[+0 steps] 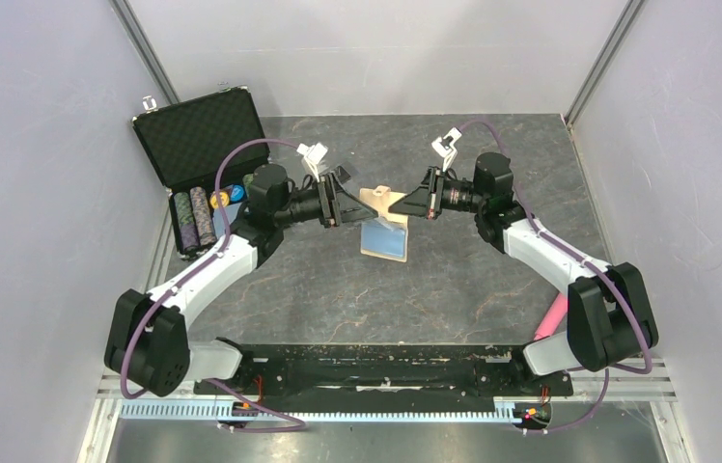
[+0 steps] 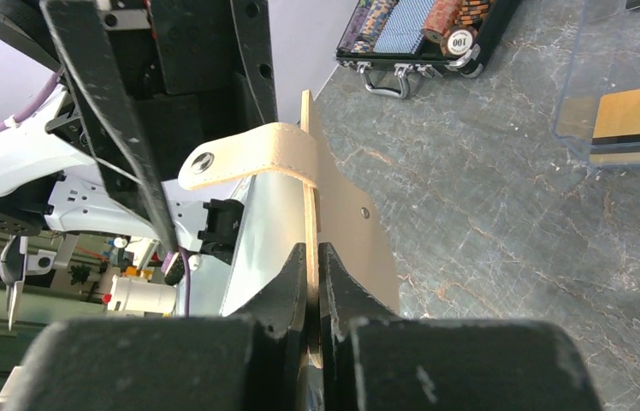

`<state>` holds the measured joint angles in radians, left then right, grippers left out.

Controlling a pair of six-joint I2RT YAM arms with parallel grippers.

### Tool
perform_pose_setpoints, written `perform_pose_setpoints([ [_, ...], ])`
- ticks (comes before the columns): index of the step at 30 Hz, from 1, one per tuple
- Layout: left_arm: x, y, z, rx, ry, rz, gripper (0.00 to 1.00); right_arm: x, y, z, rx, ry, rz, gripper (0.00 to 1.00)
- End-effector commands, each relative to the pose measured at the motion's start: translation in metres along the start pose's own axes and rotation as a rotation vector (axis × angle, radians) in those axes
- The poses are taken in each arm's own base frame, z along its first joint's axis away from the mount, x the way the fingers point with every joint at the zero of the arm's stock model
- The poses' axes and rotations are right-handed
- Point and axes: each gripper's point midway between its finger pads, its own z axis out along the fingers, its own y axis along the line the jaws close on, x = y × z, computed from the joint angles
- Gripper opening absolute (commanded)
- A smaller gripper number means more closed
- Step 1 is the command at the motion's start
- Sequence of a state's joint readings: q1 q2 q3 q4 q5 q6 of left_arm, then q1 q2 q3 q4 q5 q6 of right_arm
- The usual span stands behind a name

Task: Put the credit cards into the card holder
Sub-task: Open the card holder.

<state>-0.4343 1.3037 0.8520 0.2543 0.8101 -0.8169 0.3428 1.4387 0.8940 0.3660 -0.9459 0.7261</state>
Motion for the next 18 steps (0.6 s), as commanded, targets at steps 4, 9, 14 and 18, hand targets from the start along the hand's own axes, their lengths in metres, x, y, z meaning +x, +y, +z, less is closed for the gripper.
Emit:
perform_pose_setpoints([
  [4, -0.032, -0.058, -0.003, 0.202, -0.095, 0.071, 0.67, -0.008, 0.026, -0.006, -0.082, -0.027, -0.05, 0.0],
  [9, -0.022, -0.052, 0.0, 0.206, -0.03, 0.103, 0.43, -0.011, 0.035, -0.007, -0.121, -0.042, -0.031, 0.0],
  [14, -0.009, -0.043, 0.001, 0.164, 0.03, 0.187, 0.3, -0.018, 0.048, -0.007, -0.172, -0.067, -0.011, 0.0],
  [18, -0.009, -0.035, -0.002, 0.097, 0.025, 0.248, 0.35, -0.021, 0.052, -0.008, -0.192, -0.074, 0.004, 0.0],
])
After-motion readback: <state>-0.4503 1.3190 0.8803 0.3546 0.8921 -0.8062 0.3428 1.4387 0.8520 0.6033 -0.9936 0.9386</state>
